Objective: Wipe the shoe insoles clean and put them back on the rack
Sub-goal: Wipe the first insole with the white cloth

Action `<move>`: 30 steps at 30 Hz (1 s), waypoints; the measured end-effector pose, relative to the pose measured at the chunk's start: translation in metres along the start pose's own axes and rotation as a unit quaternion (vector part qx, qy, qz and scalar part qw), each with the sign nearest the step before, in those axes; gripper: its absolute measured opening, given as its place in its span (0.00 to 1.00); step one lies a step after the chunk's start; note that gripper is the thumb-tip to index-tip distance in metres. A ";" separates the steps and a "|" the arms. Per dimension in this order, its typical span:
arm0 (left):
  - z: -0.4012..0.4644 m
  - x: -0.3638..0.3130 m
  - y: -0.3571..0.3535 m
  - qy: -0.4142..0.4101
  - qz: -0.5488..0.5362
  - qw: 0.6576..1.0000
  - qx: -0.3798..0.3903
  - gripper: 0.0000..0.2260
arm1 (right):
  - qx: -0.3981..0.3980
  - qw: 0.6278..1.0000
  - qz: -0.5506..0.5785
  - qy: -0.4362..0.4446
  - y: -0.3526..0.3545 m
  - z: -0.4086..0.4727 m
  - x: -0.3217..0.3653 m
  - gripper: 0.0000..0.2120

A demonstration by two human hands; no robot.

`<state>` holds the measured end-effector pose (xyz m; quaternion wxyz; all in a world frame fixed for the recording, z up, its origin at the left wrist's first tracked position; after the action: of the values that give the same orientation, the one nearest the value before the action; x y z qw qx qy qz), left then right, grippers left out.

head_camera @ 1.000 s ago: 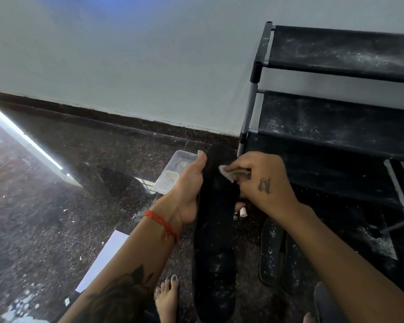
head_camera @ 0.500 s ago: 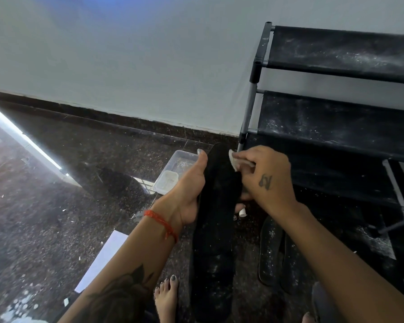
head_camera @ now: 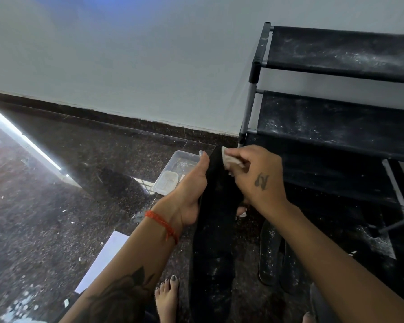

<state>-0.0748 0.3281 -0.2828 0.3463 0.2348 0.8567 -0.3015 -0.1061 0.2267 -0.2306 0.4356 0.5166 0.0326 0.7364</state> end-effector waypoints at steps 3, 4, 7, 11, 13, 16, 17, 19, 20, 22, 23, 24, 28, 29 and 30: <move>0.001 0.000 0.008 0.004 -0.006 1.000 -0.017 0.38 | 0.088 0.992 0.093 -0.013 -0.012 -0.005 0.011 0.07; 0.001 0.000 0.010 0.006 -0.006 1.000 -0.021 0.38 | 0.119 0.986 0.110 -0.027 -0.012 -0.006 0.011 0.05; -0.002 -0.001 0.006 0.011 0.005 1.000 -0.005 0.37 | 0.135 0.987 0.055 -0.065 -0.004 -0.003 -0.002 0.06; -0.001 -0.001 -0.002 -0.003 0.012 1.000 0.005 0.35 | 0.019 0.998 -0.038 -0.041 0.008 0.005 -0.011 0.10; 0.000 0.001 0.000 0.014 0.002 1.000 0.007 0.37 | 0.022 0.999 0.006 -0.026 -0.001 0.001 -0.004 0.12; 0.002 0.000 0.009 0.013 -0.002 1.000 -0.027 0.40 | 0.094 0.991 0.091 0.003 -0.010 -0.008 0.015 0.10; 0.001 -0.002 0.011 0.003 0.000 0.999 -0.033 0.41 | 0.137 0.983 0.119 -0.008 -0.012 -0.010 0.018 0.07; 0.000 -0.007 0.011 -0.012 0.002 0.999 -0.037 0.41 | 0.194 0.971 0.139 -0.032 -0.012 -0.012 0.014 0.04; 0.000 -0.007 0.011 -0.010 0.003 0.999 -0.038 0.41 | 0.190 0.974 0.118 -0.032 -0.011 -0.011 0.009 0.04; 0.000 -0.006 0.010 0.000 -0.003 1.000 -0.027 0.40 | 0.116 0.993 0.019 -0.002 -0.004 -0.004 0.001 0.04; -0.001 -0.004 0.008 0.008 -0.004 1.000 -0.019 0.41 | 0.067 0.997 -0.022 0.009 0.000 -0.002 -0.001 0.06; -0.001 -0.002 0.006 0.014 -0.005 1.000 -0.011 0.41 | 0.029 0.999 -0.034 0.007 0.001 -0.001 -0.003 0.09; -0.001 0.000 0.005 0.009 0.007 1.000 -0.021 0.39 | 0.041 0.998 0.052 0.019 -0.011 -0.004 0.013 0.11; 0.000 -0.001 0.007 -0.004 0.008 0.999 -0.031 0.39 | 0.070 0.994 0.075 0.035 -0.013 -0.007 0.019 0.09; 0.000 -0.004 0.008 -0.015 0.008 0.999 -0.040 0.39 | 0.103 0.989 0.100 0.042 -0.014 -0.009 0.024 0.07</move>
<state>-0.0675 0.3335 -0.2829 0.3703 0.2232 0.8611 -0.2675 -0.1067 0.2550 -0.2247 0.3020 0.5280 0.0749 0.7902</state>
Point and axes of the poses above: each hand's wrist, its own z-axis towards the middle knuckle, its own y-axis out of the back of the hand, x = y × z, the point moved 6 cm from there along z, towards the middle knuckle, and after that the axes turned 8 degrees about z, right-handed, at the moved point
